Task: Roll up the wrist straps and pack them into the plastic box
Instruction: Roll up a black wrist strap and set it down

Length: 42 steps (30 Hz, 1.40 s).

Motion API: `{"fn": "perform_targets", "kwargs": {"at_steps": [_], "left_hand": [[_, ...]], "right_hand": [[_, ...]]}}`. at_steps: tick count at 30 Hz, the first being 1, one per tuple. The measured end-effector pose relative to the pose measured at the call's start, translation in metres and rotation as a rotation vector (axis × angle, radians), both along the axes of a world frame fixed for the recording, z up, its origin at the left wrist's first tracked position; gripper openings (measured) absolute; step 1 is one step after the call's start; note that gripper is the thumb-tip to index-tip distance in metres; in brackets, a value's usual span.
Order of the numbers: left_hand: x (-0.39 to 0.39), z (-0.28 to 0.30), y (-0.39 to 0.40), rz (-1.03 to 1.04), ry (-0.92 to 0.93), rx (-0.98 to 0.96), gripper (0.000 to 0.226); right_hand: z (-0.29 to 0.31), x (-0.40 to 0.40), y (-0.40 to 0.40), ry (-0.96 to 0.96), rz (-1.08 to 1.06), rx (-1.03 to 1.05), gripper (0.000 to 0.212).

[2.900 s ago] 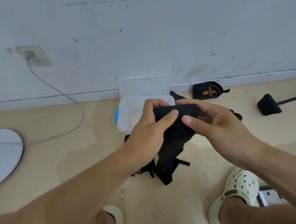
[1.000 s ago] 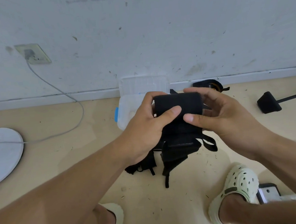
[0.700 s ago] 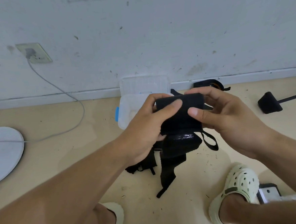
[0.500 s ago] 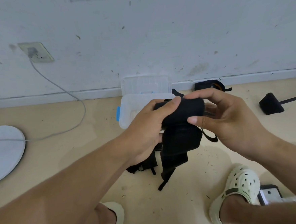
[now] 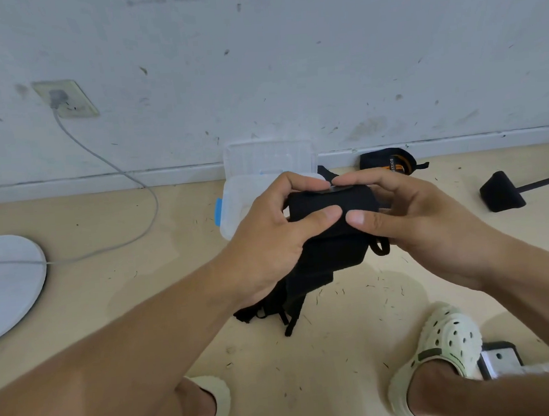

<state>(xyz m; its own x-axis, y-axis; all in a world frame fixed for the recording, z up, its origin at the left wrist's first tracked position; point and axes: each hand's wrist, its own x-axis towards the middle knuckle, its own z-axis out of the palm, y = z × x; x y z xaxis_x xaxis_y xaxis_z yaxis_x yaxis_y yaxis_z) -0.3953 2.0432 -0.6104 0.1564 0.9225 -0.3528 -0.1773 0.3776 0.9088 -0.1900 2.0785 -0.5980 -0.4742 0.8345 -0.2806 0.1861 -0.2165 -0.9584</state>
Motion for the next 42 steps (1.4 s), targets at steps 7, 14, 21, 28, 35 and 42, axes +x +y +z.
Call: {"fn": "perform_targets", "kwargs": {"at_steps": [7, 14, 21, 28, 35, 42], "left_hand": [[0.001, 0.005, 0.001, -0.011, 0.048, -0.041, 0.068], [0.009, 0.009, -0.003, -0.068, -0.028, -0.097, 0.053], [0.003, 0.001, 0.001, 0.012, 0.016, -0.058, 0.033], [-0.005, 0.002, 0.003, -0.007, 0.086, 0.118, 0.054], [-0.007, 0.004, -0.002, -0.018, 0.217, 0.215, 0.06], [-0.006, 0.001, -0.002, -0.043, 0.268, 0.19, 0.063]], "right_hand": [[-0.002, 0.001, -0.004, 0.007, -0.028, 0.149, 0.04], [-0.005, -0.001, -0.007, 0.047, -0.057, 0.351, 0.028], [-0.005, 0.0, -0.002, 0.065, -0.118, 0.199, 0.049], [-0.004, 0.002, 0.002, 0.167, -0.086, -0.107, 0.071], [0.001, 0.005, 0.005, 0.204, 0.1, -0.19, 0.072], [-0.005, -0.006, -0.003, 0.057, -0.042, 0.121, 0.058]]}}
